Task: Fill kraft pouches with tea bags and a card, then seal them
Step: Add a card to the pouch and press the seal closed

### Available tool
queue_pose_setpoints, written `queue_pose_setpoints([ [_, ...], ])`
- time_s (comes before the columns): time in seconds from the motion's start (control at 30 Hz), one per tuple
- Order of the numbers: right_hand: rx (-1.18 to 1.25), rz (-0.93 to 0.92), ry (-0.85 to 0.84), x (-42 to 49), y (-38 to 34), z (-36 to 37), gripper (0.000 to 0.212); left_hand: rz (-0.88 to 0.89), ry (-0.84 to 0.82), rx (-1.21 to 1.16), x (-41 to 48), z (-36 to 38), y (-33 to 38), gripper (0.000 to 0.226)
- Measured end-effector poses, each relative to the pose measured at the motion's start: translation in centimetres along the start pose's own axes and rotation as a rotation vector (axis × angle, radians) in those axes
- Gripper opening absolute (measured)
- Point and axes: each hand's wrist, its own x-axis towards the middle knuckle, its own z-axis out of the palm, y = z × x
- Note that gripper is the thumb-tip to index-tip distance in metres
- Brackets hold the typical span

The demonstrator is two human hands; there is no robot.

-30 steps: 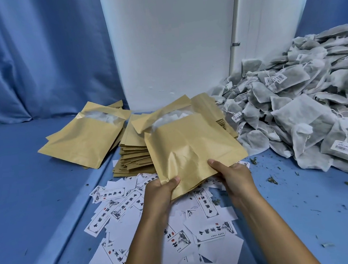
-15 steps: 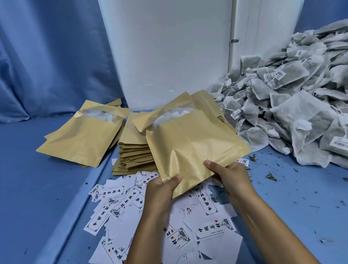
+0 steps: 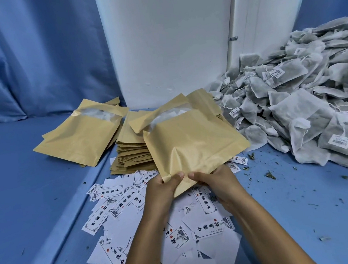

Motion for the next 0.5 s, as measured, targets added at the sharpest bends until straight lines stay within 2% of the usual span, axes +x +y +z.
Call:
queue_pose_setpoints([
  [0.1, 0.032, -0.017, 0.002, 0.0, 0.1, -0.3, 0.057, -0.034, -0.049, 0.083, -0.1, -0.3, 0.1, 0.008],
  [0.17, 0.050, -0.038, 0.014, 0.2, 0.4, -0.3, 0.050, -0.012, -0.021, 0.183, 0.1, -0.6, 0.1, 0.007],
  [0.27, 0.058, -0.069, -0.005, -0.1, 0.5, 0.4, 0.002, 0.085, 0.102, 0.391, 0.4, -0.5, -0.1, 0.013],
  [0.37, 0.081, -0.046, -0.016, -0.3, 0.7, 1.0, 0.023, 0.121, 0.152, 0.479, 0.3, -0.1, -0.2, 0.023],
  [0.5, 0.136, 0.004, 0.050, -0.3, 0.3, 0.9, 0.023, 0.156, 0.155, 0.495, 0.1, 0.3, -0.1, 0.026],
])
